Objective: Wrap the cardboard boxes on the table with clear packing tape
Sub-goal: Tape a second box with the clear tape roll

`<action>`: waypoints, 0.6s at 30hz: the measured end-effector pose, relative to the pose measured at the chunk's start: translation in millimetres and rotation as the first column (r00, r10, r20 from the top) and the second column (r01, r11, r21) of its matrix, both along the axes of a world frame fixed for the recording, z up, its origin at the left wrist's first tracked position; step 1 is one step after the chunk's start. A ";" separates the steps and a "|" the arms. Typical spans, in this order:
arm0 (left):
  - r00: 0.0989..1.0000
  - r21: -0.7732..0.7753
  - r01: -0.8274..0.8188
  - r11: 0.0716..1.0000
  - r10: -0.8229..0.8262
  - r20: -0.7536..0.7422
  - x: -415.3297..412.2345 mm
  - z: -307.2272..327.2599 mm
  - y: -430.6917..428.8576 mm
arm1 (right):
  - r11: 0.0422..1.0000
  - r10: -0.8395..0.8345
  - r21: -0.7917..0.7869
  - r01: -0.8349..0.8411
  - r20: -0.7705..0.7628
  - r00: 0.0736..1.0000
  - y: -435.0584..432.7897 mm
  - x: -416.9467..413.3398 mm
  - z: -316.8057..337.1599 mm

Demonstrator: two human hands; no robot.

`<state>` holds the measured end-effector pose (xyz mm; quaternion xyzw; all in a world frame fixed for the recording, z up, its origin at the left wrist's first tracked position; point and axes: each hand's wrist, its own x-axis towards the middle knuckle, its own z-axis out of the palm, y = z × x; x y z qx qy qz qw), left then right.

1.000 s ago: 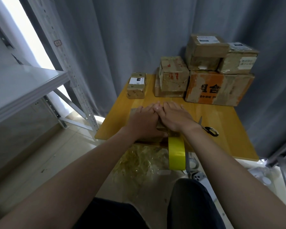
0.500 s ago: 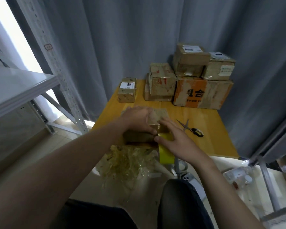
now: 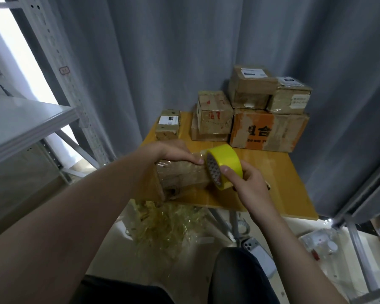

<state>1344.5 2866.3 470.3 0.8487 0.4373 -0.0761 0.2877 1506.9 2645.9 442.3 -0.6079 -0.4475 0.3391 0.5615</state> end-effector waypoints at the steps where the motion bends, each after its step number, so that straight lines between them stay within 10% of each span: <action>1: 1.000 0.062 -0.018 0.998 0.016 0.025 -0.8 2.3 -0.4 | 1.000 -0.021 0.005 0.021 0.009 1.000 10.5 0.3 1.2; 18: 0.989 0.301 -0.025 0.953 -0.020 0.145 -3.5 -38.8 -10.4 | 0.997 0.015 0.071 -0.020 0.080 0.997 90.2 -10.0 2.5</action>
